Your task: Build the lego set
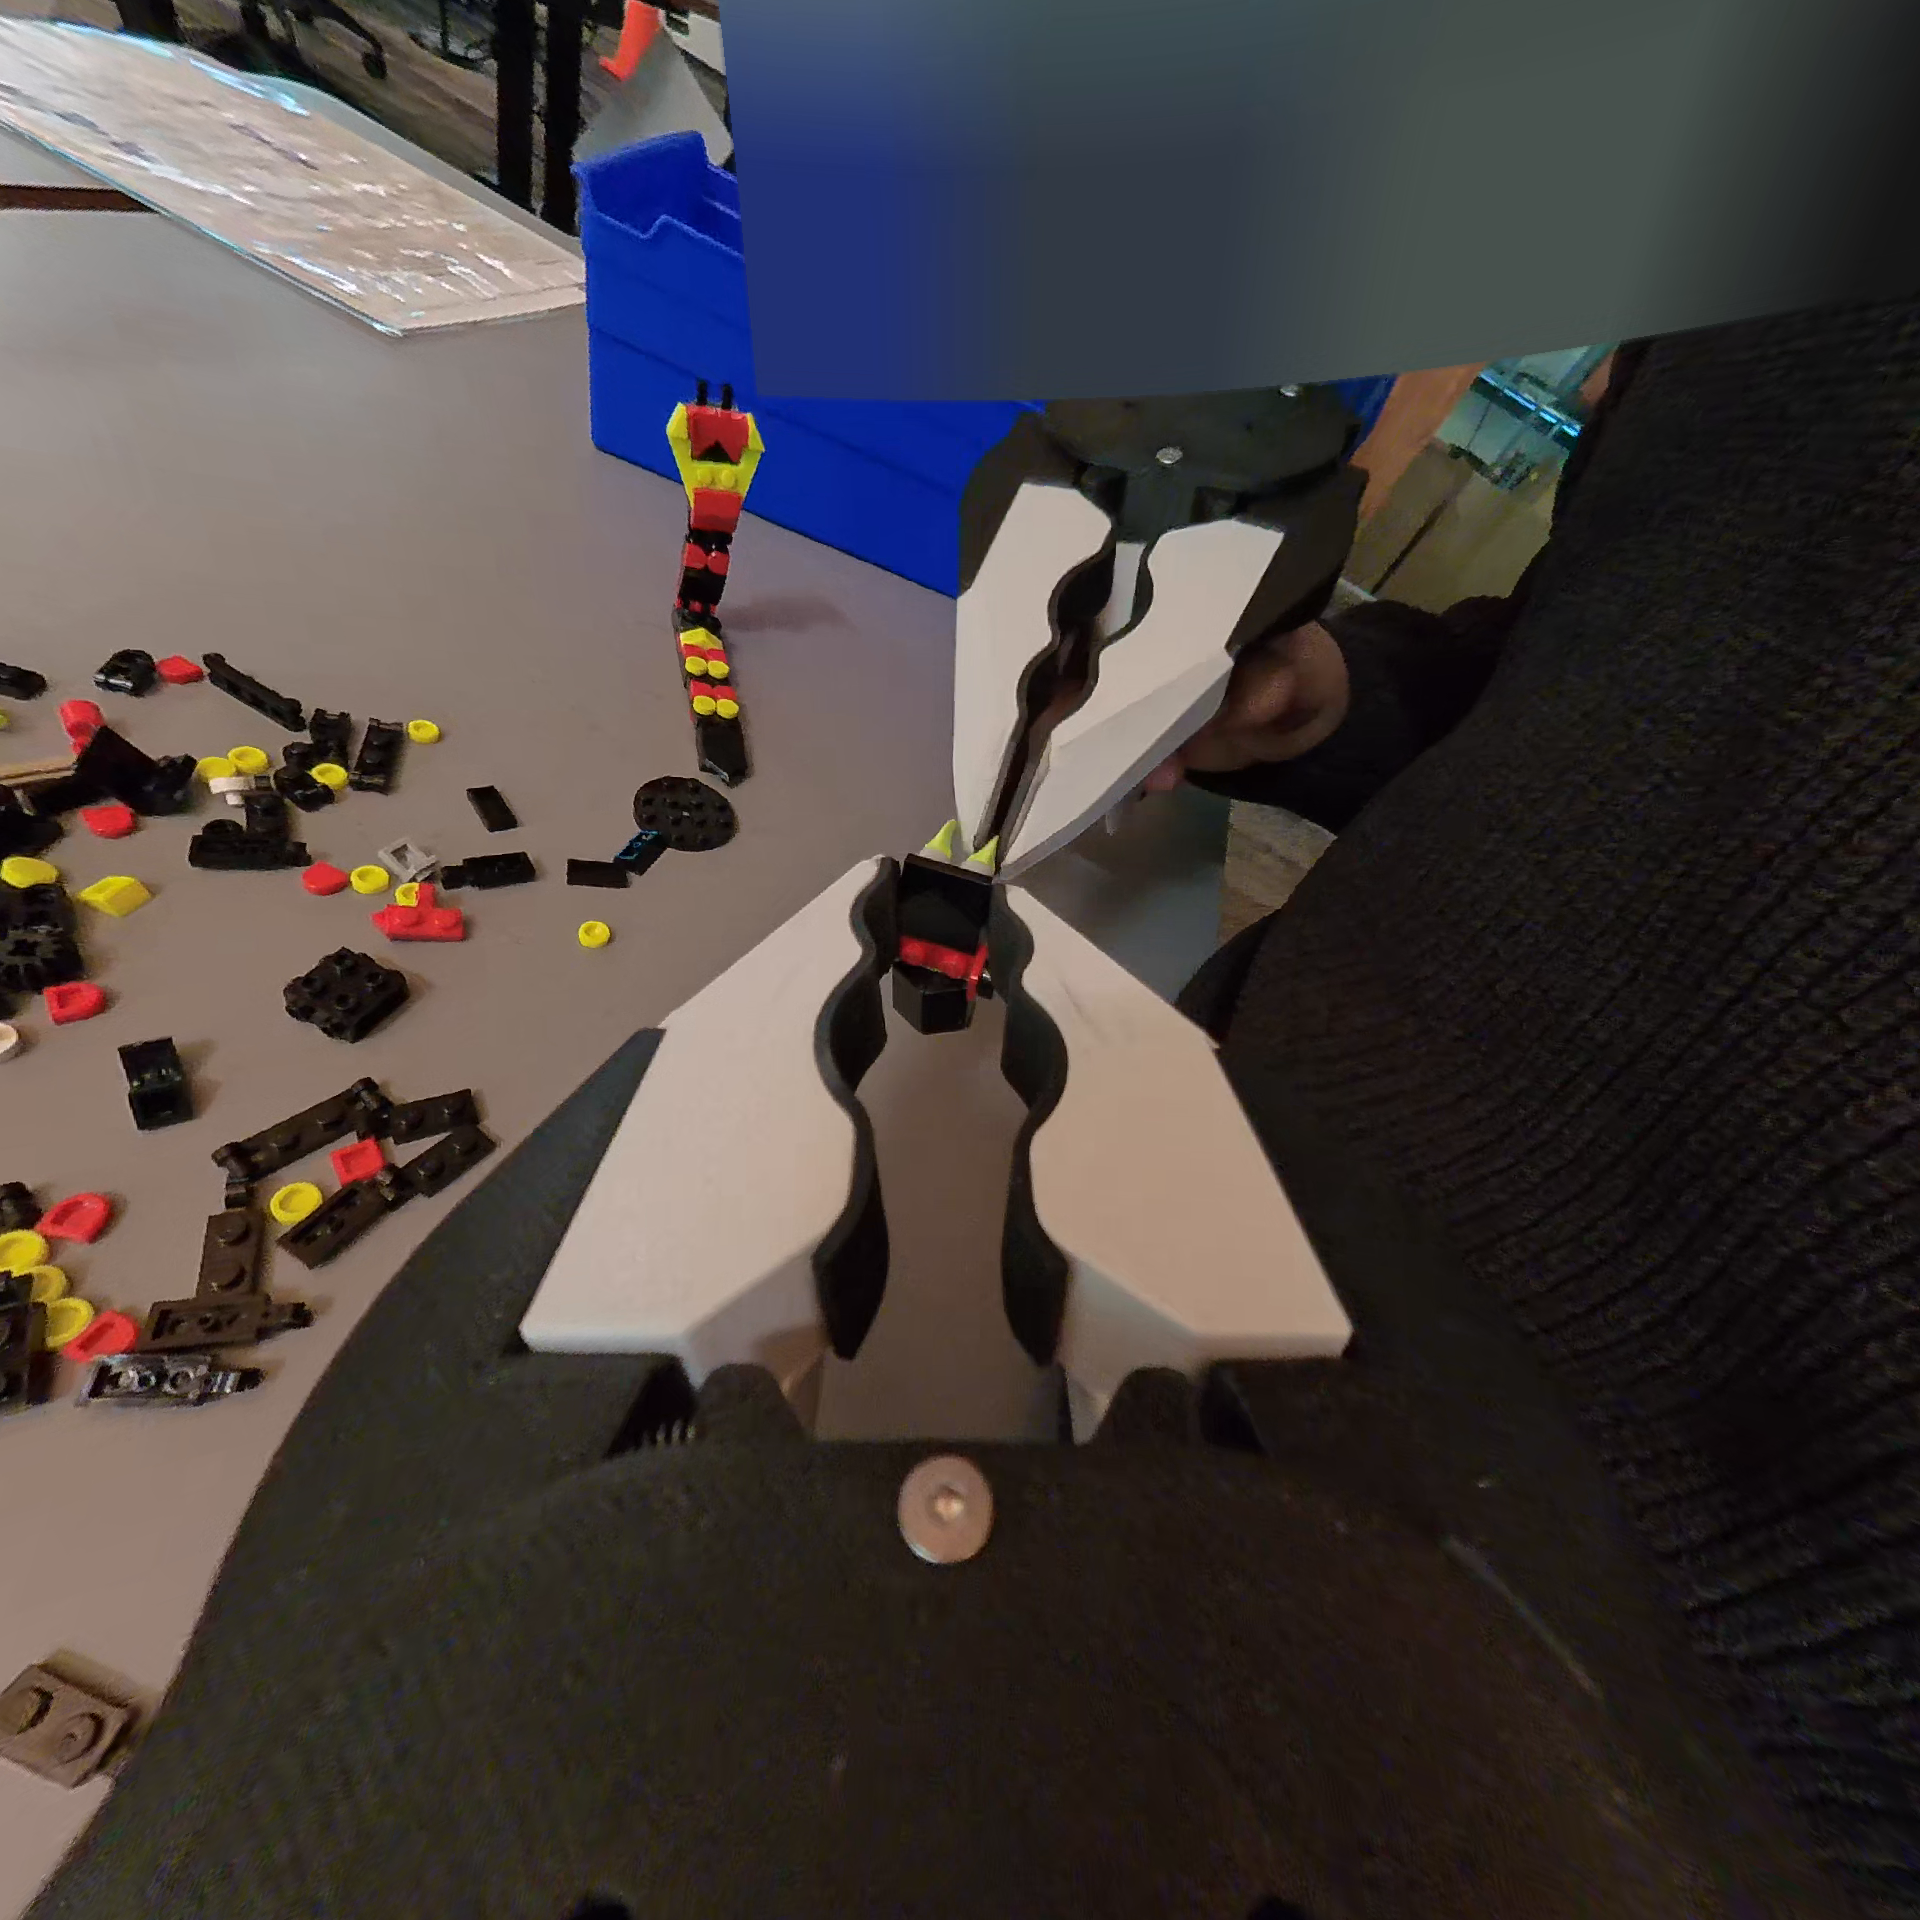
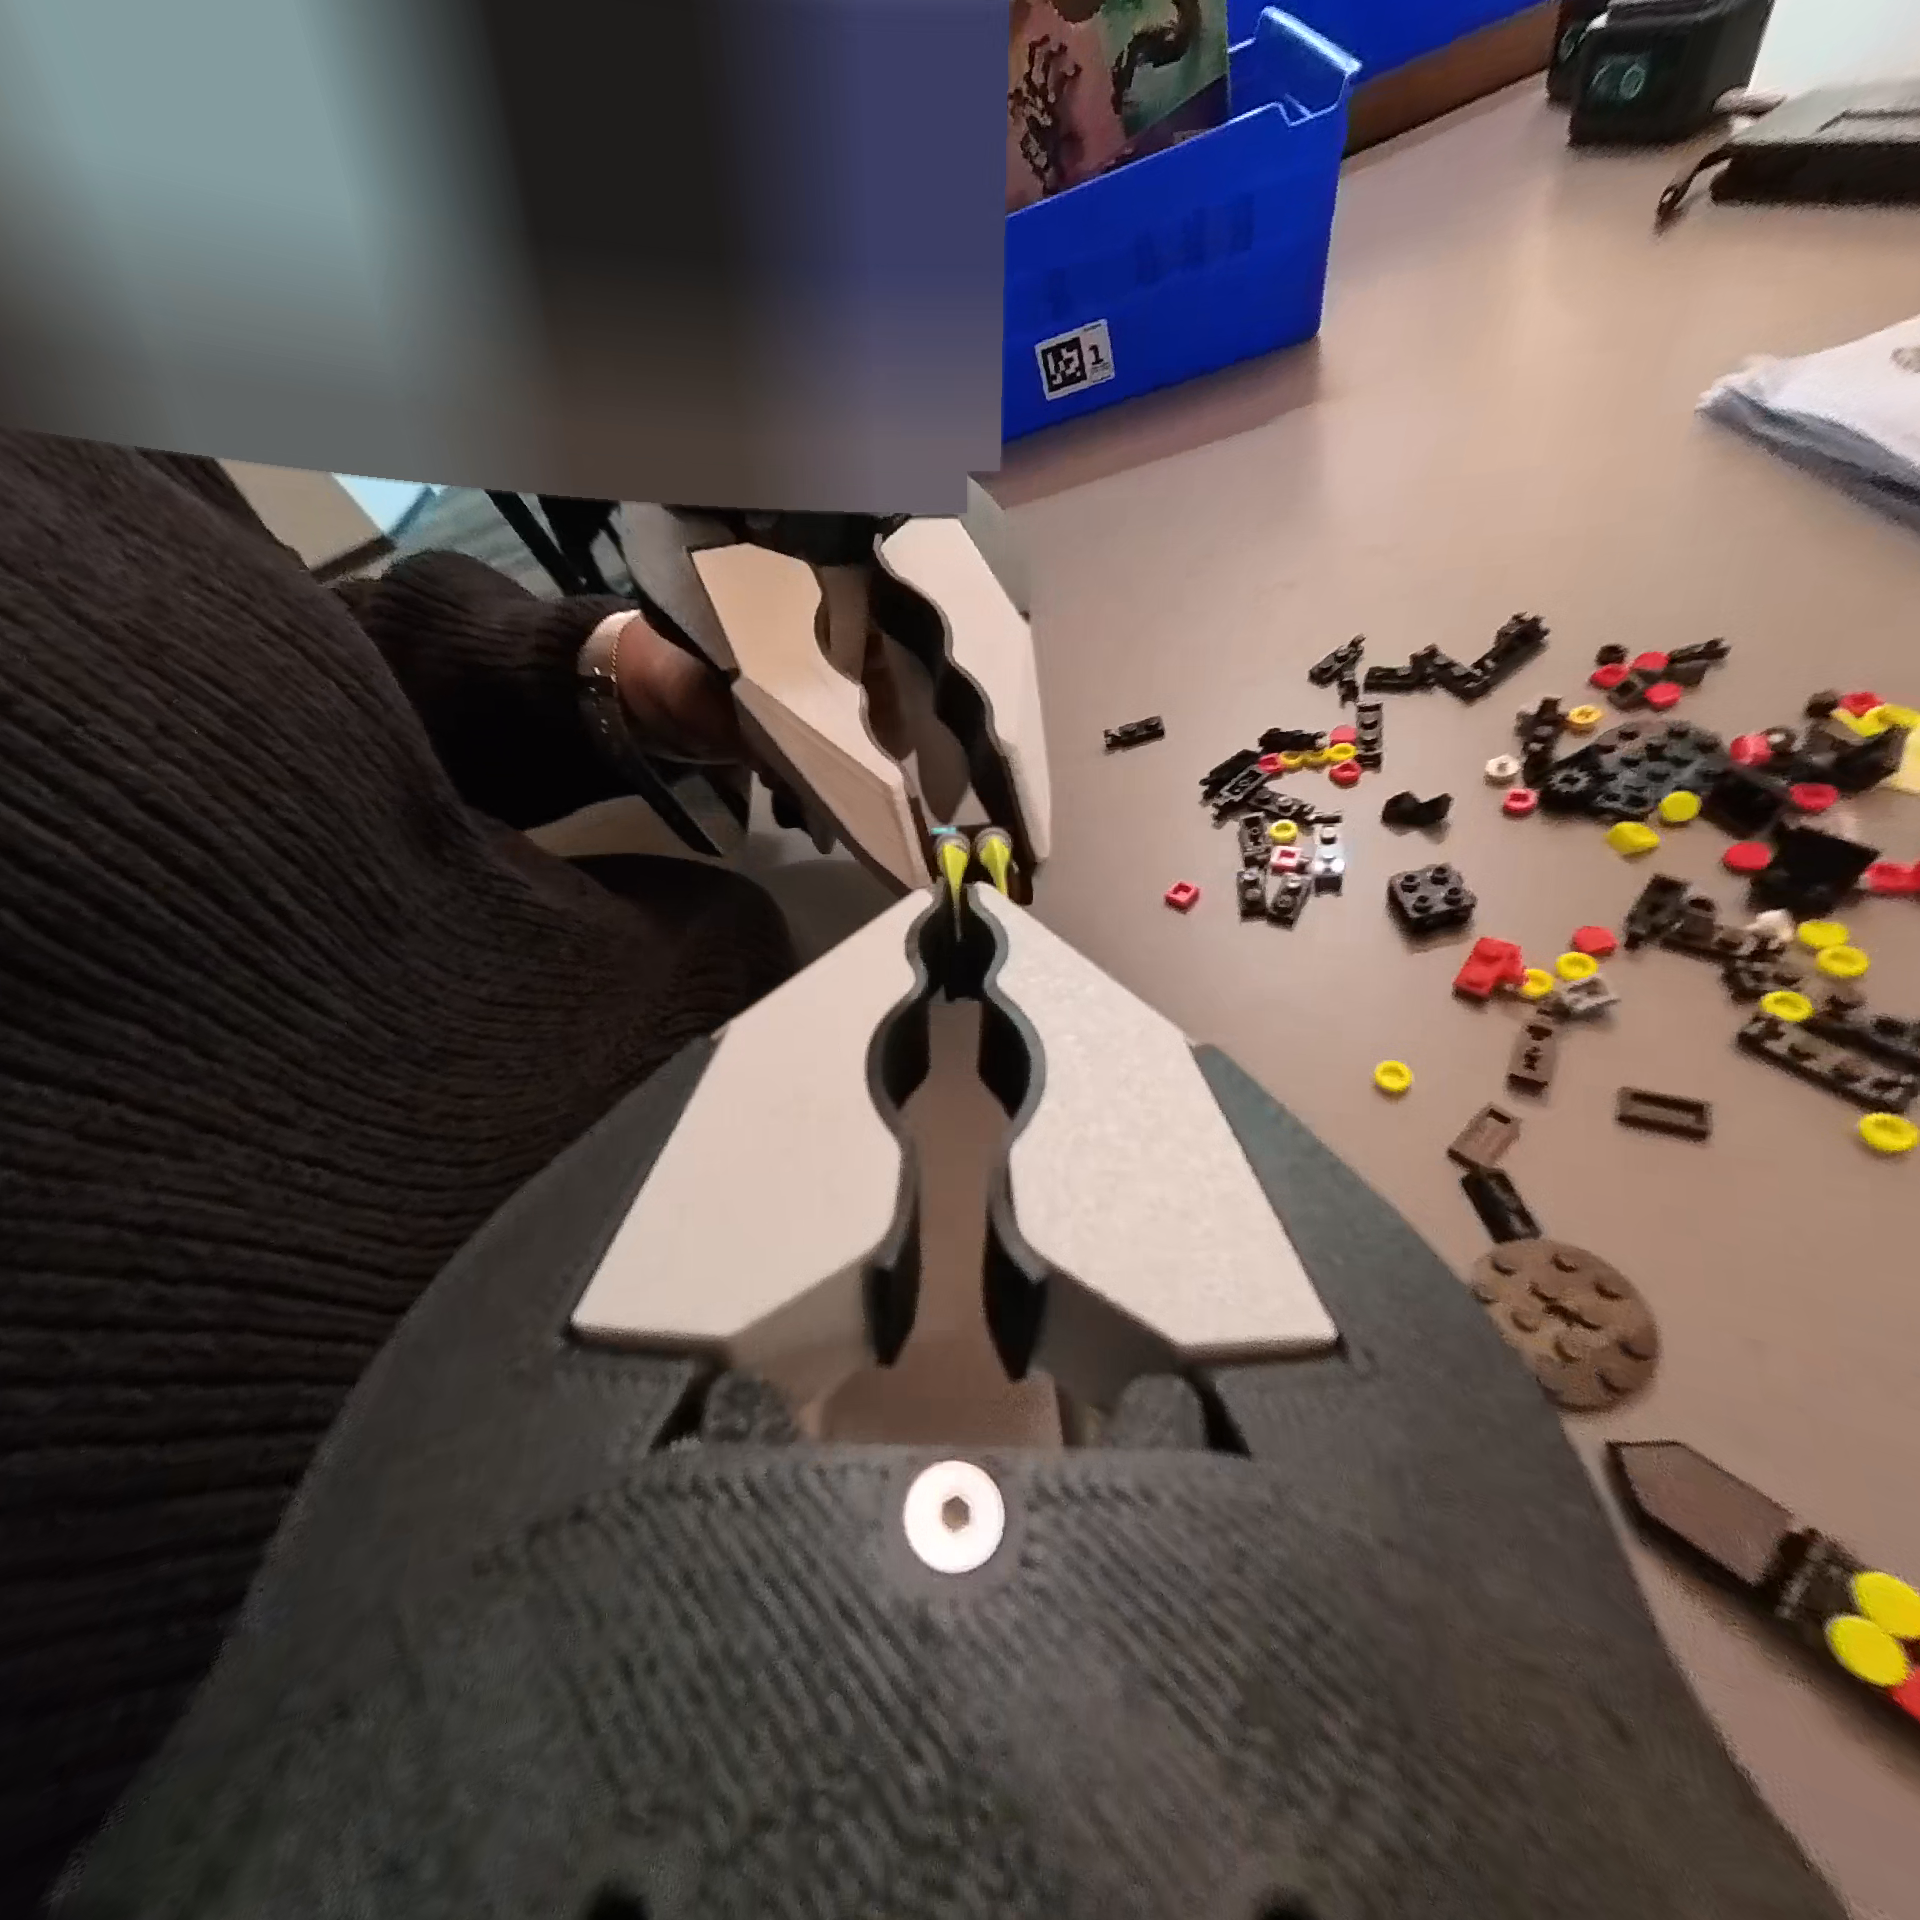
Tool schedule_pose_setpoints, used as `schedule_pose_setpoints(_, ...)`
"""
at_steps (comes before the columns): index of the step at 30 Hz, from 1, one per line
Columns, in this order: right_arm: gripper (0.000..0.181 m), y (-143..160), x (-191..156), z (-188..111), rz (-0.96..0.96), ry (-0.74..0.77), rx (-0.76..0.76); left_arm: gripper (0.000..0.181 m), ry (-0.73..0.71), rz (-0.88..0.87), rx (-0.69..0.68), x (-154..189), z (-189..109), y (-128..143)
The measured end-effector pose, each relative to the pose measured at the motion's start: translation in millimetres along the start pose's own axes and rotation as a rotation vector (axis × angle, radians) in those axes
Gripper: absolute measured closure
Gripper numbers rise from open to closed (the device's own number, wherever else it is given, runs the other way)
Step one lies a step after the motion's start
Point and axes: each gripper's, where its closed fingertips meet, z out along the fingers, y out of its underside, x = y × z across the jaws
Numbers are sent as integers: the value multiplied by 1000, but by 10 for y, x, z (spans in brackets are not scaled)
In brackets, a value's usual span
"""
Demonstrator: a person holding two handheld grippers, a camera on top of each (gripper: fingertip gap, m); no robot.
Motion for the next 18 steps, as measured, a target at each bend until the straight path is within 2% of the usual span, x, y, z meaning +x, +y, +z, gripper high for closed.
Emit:
schedule_pose_setpoints(1,181,1,1,-1,24,-9,2,167,-6,9,-1,-1,1,0)
schedule_pose_setpoints(9,181,26,22,-1,214,-76,11,167,-114,162,-45,-38,16,16)
schedule_pose_setpoints(18,180,-15,26,-19,180,-77,45,167,-61,82,-1,-25,-4,-18)
